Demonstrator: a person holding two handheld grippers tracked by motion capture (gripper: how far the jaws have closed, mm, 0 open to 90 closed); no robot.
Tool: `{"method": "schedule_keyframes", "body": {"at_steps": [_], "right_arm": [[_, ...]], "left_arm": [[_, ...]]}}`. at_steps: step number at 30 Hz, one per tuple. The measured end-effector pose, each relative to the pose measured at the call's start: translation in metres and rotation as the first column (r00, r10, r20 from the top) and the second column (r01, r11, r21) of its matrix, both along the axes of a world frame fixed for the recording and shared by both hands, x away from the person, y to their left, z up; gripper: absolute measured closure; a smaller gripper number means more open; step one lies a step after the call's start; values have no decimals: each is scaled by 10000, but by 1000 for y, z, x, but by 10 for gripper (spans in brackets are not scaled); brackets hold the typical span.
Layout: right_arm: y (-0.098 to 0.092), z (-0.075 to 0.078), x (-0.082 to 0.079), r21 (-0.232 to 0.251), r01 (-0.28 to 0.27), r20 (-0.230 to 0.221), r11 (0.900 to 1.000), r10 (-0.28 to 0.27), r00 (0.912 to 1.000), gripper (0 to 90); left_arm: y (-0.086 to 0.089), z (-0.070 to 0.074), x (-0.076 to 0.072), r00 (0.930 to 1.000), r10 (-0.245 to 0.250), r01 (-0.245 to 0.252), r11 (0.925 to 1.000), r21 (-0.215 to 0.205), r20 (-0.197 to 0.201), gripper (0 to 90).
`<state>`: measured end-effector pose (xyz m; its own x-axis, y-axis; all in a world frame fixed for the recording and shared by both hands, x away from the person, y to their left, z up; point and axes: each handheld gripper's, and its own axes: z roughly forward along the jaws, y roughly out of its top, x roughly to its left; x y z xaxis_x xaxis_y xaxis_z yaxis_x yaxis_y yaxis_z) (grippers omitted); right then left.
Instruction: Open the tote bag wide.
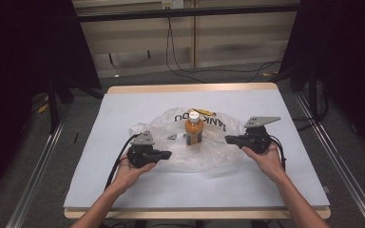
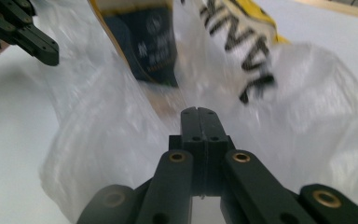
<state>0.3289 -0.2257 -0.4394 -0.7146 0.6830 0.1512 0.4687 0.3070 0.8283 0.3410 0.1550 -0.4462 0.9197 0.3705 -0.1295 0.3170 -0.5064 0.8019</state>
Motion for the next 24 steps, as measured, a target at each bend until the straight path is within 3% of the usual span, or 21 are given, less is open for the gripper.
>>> {"method": "schedule_keyframes", "body": {"at_steps": [4,5,7,8,9,11,13,14,15,16,17,19,21,23,24], "right_arm": [[12,21,14,-69,-309,82,9995,310,9995,900],[15,25,20,-138,-449,-50,9989,448,9990,900],[24,29,31,-425,-663,-266,9969,652,9975,900],[29,28,40,-559,-938,-532,9940,908,9944,900],[33,28,44,-696,-1042,-652,9921,998,9929,900],[43,25,54,-1078,-1256,-978,9862,1153,9885,900],[53,21,63,-1306,-1748,-1697,9759,1517,9737,900],[57,19,65,-1490,-1921,-1837,9700,1637,9693,900],[62,17,68,-1682,-2239,-2259,9600,1836,9567,900],[70,12,71,-2174,-2429,-2684,9454,1814,9461,900],[70,12,71,-2174,-2429,-2684,9454,1814,9461,900],[76,6,75,-2338,-2637,-2963,9358,1897,9361,900],[79,1,79,-2364,-2746,-3211,9321,1918,9274,900],[81,-4,85,-2532,-2752,-3364,9274,1823,9239,900],[81,-8,91,-2605,-2835,-3555,9229,1813,9169,900]], "left_arm": [[-18,10,4,10000,24,-25,9982,591,18,900],[-23,9,7,10000,-61,62,9977,672,-8,900],[-34,10,15,9999,-58,77,9921,1248,-152,900],[-38,8,17,9999,129,-119,9935,1132,-86,900],[-42,9,23,9997,225,-211,9900,1392,-81,900],[-46,9,31,9987,478,-451,9880,1479,-151,900],[-50,4,41,9969,708,-640,9844,1638,-358,900],[-53,0,45,9959,864,-797,9784,1906,-272,900],[-54,-2,48,9961,837,-758,9741,2130,-280,900],[-55,-6,50,9963,805,-715,9715,2260,-308,900],[-56,-9,52,9961,799,-694,9707,2301,-367,900],[-59,-13,54,9950,892,-751,9641,2549,-440,900],[-62,-16,55,9969,581,-419,9627,2673,-533,900],[-67,-21,50,9971,391,-175,9533,3015,-657,900],[-68,-22,47,9984,163,13,9497,3133,-535,900]]}}
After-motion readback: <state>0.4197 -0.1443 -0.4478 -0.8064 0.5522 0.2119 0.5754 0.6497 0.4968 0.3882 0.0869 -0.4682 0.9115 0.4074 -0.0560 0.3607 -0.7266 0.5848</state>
